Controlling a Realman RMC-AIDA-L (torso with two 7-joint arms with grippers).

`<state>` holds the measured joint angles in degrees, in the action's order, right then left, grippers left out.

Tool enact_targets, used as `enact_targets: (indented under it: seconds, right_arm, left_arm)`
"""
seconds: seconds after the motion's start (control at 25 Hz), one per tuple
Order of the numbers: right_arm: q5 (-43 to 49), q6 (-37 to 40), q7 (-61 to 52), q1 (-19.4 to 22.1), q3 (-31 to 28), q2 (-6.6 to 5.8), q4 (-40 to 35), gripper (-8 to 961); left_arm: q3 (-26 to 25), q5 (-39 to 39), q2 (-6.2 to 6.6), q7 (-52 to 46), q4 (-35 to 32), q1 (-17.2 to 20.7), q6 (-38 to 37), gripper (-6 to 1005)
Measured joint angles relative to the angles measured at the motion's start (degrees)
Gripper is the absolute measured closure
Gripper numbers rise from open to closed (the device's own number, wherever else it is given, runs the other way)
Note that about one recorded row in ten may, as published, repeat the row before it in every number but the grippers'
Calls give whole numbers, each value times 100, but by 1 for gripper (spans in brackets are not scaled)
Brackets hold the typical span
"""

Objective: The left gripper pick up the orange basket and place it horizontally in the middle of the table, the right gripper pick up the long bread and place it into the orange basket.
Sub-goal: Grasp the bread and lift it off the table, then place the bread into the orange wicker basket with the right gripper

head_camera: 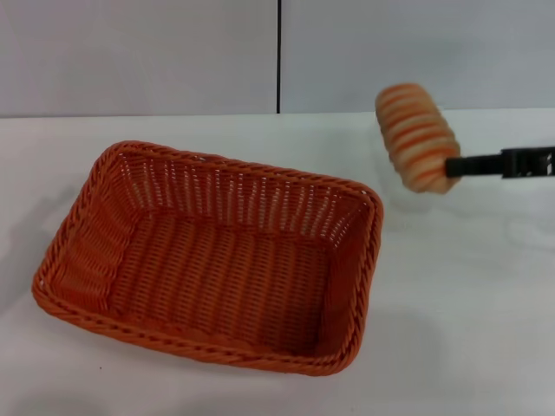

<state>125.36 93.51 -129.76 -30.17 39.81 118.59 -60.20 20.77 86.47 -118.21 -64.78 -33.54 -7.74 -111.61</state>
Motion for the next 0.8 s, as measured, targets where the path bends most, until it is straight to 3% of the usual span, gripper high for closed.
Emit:
enact_targets:
  seconds: [0.4, 0.48, 0.52, 0.6, 0.68, 0.72, 0.76, 0.8]
  right_arm:
    - [-1169, 1089, -597, 194, 181, -5, -1531, 838]
    - [-1410, 1270, -649, 160, 479, -8, -1772, 851]
    - [-1542, 1342, -685, 85, 956, -8, -1853, 852]
    - [-1570, 1358, -687, 44, 1175, -10, -1835, 855]
    - [-1596, 1350, -667, -86, 1691, -6, -1673, 857]
    - [-1601, 1324, -550, -265, 2245, 0, -1344, 858]
    - [-1601, 1324, -550, -265, 2245, 0, -1344, 859]
    - [-1602, 1290, -383, -463, 2648, 4, -939, 861]
  left_arm:
    - [-12, -7, 5, 3, -4, -28, -10, 197]
    - [-16, -8, 7, 7, -4, -50, -10, 197]
    - [-18, -8, 7, 11, -4, -72, -10, 197]
    - [-18, -8, 7, 11, -4, -81, -10, 197]
    - [-10, -8, 5, 12, 0, -92, -10, 197]
    - [-3, -8, 4, 19, 4, -96, -10, 197]
    - [-3, -8, 4, 19, 4, -96, -10, 197]
    - [-1, -8, 4, 25, 5, -97, -10, 197]
